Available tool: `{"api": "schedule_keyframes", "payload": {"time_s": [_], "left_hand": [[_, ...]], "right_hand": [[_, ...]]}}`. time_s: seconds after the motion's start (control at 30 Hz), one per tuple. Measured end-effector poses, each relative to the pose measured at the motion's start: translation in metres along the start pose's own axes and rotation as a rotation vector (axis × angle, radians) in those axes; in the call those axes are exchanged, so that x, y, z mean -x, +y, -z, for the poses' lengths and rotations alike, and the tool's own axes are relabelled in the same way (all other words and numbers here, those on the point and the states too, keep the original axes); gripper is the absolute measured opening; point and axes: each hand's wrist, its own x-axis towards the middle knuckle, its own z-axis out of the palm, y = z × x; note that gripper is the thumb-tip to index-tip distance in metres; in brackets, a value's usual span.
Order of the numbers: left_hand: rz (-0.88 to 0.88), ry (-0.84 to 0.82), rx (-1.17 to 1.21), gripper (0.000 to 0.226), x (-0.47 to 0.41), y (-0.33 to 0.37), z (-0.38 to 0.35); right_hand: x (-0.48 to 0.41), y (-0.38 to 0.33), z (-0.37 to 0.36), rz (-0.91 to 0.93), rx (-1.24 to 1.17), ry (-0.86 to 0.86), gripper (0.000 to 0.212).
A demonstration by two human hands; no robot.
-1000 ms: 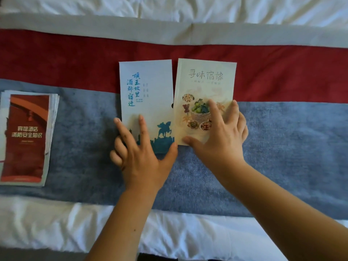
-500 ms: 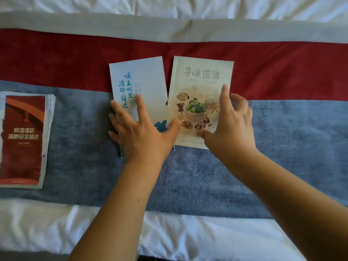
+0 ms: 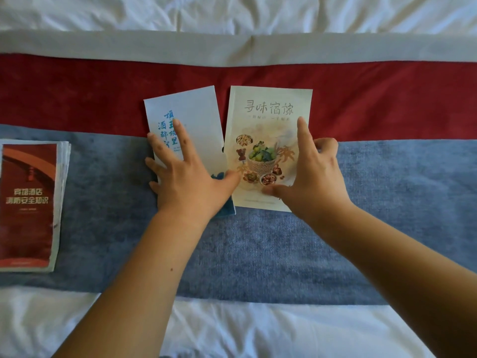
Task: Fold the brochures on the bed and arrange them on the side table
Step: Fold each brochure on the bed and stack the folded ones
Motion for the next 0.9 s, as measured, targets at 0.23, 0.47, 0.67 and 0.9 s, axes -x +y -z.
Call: {"api": "schedule_keyframes", "payload": {"time_s": [0.23, 0.47, 0.67, 0.9], "left_hand": [[-0.029, -0.003, 0.010, 0.125, 0.002, 0.001, -0.001], [-0.116, 0.108, 0.098, 0.115, 0.013, -0.014, -0.009], [-0.145, 0.151, 0.171, 0.114, 0.014, -0.019, -0.010], [-0.142, 0.123, 0.183, 0.113, 0.013, -0.021, -0.009]], "right_hand": [[0.001, 0.003, 0.004, -0.012, -0.026, -0.012, 0.148], [0.009, 0.014, -0.013, 0.125, -0.101, 0.081, 0.126], [0.014, 0.014, -0.015, 0.123, -0.177, 0.146, 0.112], [0.004, 0.005, -0.004, -0.137, -0.548, 0.105, 0.060]]}}
